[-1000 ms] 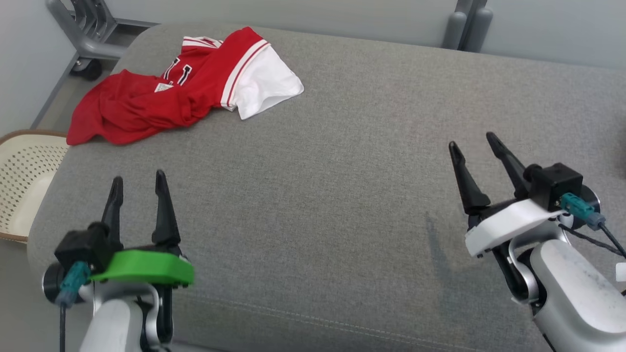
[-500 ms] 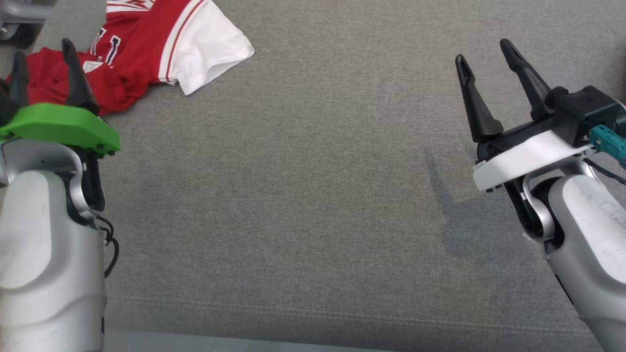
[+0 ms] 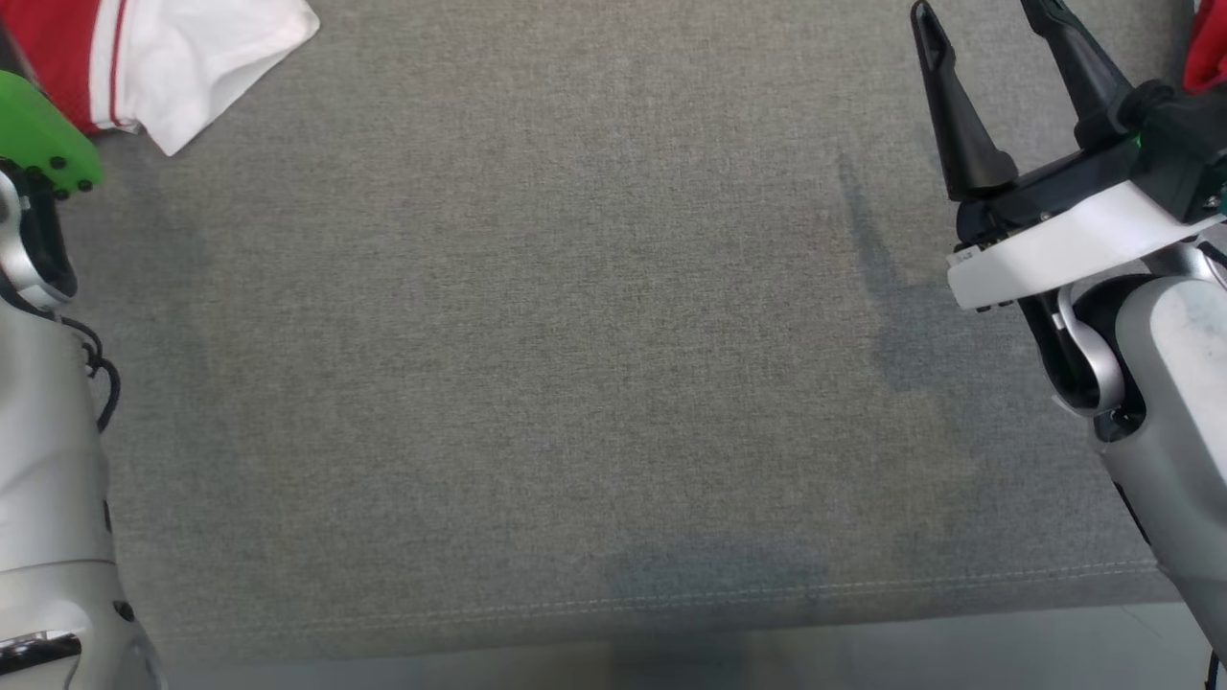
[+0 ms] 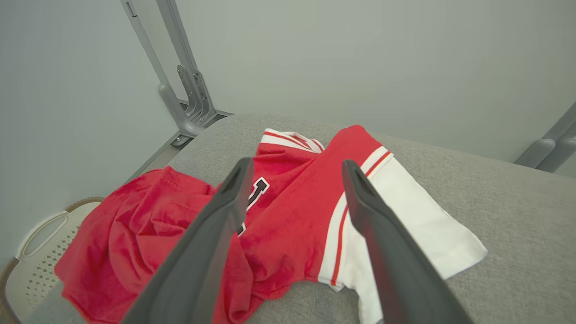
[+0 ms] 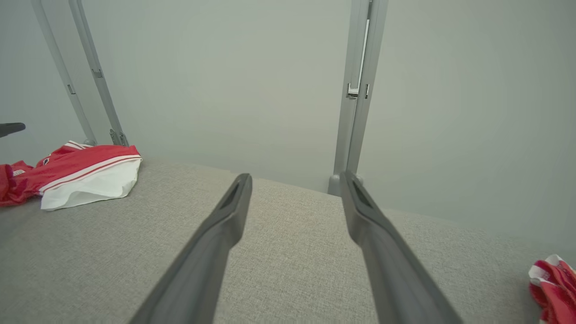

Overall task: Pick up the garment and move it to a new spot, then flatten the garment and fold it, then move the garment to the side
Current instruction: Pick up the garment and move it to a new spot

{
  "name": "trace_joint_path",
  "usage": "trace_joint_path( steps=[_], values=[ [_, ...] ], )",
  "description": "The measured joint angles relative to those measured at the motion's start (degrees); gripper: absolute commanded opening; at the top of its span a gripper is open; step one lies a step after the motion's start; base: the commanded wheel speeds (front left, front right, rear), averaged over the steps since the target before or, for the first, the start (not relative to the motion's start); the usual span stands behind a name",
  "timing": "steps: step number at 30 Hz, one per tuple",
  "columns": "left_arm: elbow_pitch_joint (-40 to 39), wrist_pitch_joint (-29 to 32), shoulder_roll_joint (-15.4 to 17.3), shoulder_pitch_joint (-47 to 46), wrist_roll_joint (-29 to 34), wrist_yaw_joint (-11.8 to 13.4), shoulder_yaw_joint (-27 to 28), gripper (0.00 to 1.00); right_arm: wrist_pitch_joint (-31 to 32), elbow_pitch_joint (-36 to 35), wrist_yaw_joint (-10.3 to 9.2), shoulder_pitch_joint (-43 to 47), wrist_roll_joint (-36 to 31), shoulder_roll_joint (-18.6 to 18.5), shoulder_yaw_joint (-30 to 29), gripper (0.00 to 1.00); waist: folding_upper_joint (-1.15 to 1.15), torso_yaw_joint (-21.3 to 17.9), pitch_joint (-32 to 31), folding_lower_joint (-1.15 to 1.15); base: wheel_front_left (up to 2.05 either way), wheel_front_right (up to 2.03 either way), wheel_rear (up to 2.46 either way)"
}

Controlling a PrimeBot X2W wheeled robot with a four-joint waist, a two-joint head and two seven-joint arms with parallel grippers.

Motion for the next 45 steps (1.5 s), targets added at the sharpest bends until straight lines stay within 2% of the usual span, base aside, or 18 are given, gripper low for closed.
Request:
trace_joint_path(
  steps=[4, 12, 23, 24, 25, 26, 27, 28, 34, 42, 45],
  values=[
    [3.2, 1.2, 1.3, -3.1, 2.9, 0.0, 1.3, 1.00, 0.3, -1.1, 0.13, -1.0, -0.2, -0.7, -0.6, 1.00, 0.00, -1.8, 3.1, 0.00, 0.00, 0.00, 0.00],
    [10.1, 4.0, 0.6, -7.4, 6.8, 0.0, 2.1, 1.00, 0.3, -1.4, 0.13, -1.7, -0.8, -1.5, -1.4, 1.00, 0.00, -4.2, 8.1, 0.01, 0.00, 0.00, 0.00],
    [15.8, 6.2, 1.2, -11.7, 12.7, 0.0, 4.7, 1.00, 0.2, -1.4, 0.30, -1.8, -1.0, -1.4, -1.1, 1.00, 0.00, -4.7, 9.6, 0.00, 0.00, 0.00, 0.00],
    [16.3, 6.5, 1.2, -11.9, 13.0, 0.0, 4.8, 0.67, 0.2, -1.3, 0.34, -1.8, -1.0, -1.4, -1.1, 1.00, 0.00, -4.7, 9.5, 0.00, 0.00, 0.00, 0.00],
    [16.9, 6.7, 1.3, -12.2, 13.5, 0.0, 4.9, 0.44, 0.2, -1.3, 0.34, -1.8, -1.0, -1.4, -1.1, 1.00, 0.00, -4.7, 9.5, 0.00, 0.00, 0.00, 0.00],
    [17.4, 7.0, 1.3, -12.5, 14.0, 0.0, 4.9, 0.44, 0.1, -1.2, 0.34, -1.8, -1.0, -1.4, -1.1, 1.00, 0.00, -4.7, 9.4, 0.00, 0.00, 0.00, 0.00],
    [18.0, 7.0, 1.2, -12.7, 14.2, 0.0, 4.9, 0.12, -0.2, -0.9, 0.34, -1.8, -1.1, -1.3, -1.0, 1.00, 0.00, -4.7, 9.3, 0.00, 0.00, 0.00, 0.00],
    [18.5, 7.0, 1.1, -12.9, 14.3, 0.0, 5.0, 0.00, -0.3, -0.6, 0.34, -1.8, -1.1, -1.3, -1.0, 1.00, 0.00, -4.7, 9.1, 0.00, 0.00, 0.00, 0.00],
    [21.5, 7.5, 0.6, -12.9, 15.8, 0.0, 5.3, 0.00, -1.1, 1.3, 0.34, -1.7, -1.0, -0.9, -0.7, 1.00, 0.00, -4.8, 7.2, 0.00, 0.00, 0.00, 0.00],
    [24.5, 7.4, -0.2, -12.9, 16.7, 0.0, 2.1, 0.00, -2.9, 4.3, 0.40, -0.5, -0.8, 0.5, 0.1, 1.00, 0.00, -4.5, 4.0, 0.00, 0.00, 0.00, 0.00],
    [24.8, 6.4, -0.5, -12.9, 16.7, -0.8, 1.7, 0.00, -3.6, 5.5, 0.41, 0.3, -0.3, 1.4, 0.5, 1.00, 0.00, -4.3, 2.4, 0.00, 0.00, 0.00, 0.00]
  ],
)
